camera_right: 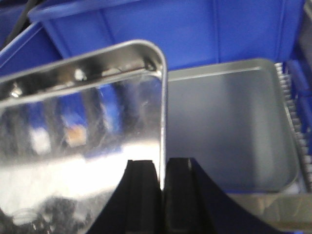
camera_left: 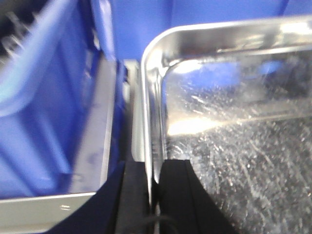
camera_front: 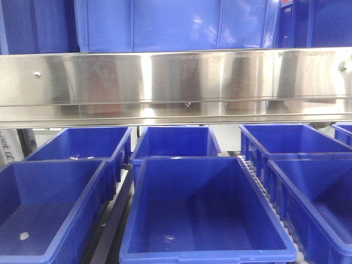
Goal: Stack silver trays without gaps
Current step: 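Lower the held tray onto the silver tray on the shelf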
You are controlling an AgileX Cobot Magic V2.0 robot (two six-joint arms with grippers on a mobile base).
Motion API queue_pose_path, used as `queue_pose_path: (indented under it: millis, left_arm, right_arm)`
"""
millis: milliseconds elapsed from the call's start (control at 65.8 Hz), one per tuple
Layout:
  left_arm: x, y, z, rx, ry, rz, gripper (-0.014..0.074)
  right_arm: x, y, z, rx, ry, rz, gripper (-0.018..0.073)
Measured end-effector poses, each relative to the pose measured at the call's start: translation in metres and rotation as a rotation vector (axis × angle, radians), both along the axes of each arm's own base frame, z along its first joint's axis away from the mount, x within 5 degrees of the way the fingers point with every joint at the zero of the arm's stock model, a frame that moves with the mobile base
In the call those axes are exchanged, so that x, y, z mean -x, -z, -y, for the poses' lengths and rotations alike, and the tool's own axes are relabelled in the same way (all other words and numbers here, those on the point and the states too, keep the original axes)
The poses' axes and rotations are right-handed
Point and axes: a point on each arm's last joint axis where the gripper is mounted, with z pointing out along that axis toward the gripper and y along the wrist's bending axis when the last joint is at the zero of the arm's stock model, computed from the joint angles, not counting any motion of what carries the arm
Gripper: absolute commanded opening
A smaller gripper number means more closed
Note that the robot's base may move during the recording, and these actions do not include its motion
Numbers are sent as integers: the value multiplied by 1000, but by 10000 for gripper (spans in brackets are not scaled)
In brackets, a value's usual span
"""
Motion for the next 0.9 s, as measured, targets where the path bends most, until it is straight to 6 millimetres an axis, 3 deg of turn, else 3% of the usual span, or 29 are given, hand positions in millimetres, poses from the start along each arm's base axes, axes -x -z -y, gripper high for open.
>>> queue_pose_path:
  millis: [349, 668, 896]
  left_arm:
    - [-68, 11, 12, 31, 44, -102, -6]
    - [-139, 46, 5, 94, 29, -154, -6]
    - [-173, 70, 15, 95, 26, -167, -6]
  right_arm:
    - [-61, 31, -1, 111, 150, -124, -11]
    - [-131, 54, 6, 67, 91, -96, -15]
    - [-157, 77, 10, 83, 103, -108, -15]
